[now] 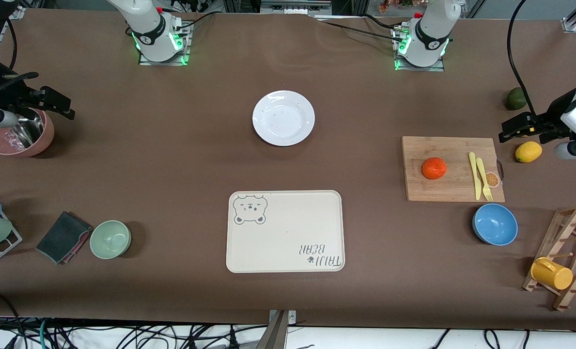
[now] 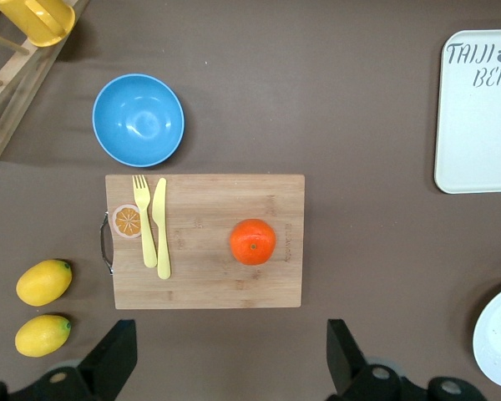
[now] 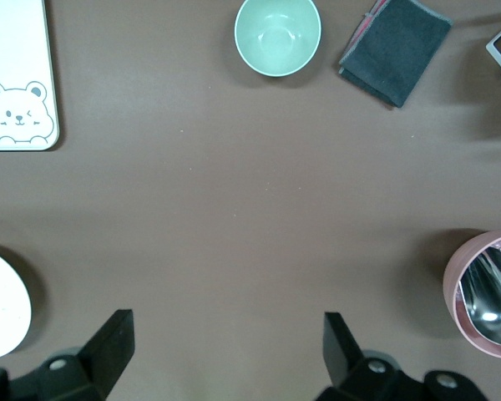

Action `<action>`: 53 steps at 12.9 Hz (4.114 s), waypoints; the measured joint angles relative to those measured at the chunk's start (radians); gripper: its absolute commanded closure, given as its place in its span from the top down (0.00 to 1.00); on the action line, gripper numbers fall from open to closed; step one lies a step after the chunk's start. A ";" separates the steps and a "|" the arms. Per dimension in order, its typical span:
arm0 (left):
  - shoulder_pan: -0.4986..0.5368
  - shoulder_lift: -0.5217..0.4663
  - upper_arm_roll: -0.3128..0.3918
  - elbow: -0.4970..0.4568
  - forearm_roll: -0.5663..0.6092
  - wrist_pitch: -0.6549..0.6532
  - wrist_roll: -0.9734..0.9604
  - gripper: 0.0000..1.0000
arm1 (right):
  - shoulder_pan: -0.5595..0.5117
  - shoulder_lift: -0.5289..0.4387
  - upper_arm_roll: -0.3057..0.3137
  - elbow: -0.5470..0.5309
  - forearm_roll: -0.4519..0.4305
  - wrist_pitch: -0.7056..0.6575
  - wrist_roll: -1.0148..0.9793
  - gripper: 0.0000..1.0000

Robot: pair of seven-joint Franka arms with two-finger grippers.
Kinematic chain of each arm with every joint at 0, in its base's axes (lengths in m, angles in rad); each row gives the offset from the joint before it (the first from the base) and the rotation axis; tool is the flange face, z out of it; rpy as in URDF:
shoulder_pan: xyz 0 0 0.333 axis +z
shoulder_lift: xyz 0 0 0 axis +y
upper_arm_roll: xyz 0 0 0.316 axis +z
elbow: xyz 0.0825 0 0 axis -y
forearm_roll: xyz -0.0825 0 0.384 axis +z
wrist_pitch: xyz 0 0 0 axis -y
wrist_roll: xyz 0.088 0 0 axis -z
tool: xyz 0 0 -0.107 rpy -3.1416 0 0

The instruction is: Place orange and plate with both arms

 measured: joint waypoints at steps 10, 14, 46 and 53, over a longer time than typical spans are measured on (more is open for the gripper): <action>-0.037 0.239 -0.005 -0.008 0.001 0.009 -0.001 1.00 | 0.000 0.000 0.000 -0.001 0.000 0.000 0.000 1.00; -0.034 0.342 0.000 -0.008 0.038 0.016 -0.001 1.00 | 0.000 0.000 0.001 -0.001 0.000 -0.001 0.000 1.00; -0.050 0.444 -0.106 -0.273 -0.012 0.393 -0.158 0.00 | 0.000 0.000 0.001 -0.001 0.000 -0.001 0.000 1.00; -0.123 0.441 -0.469 -0.273 -0.048 0.427 -0.749 0.00 | 0.000 0.000 0.001 -0.001 0.000 -0.002 0.000 1.00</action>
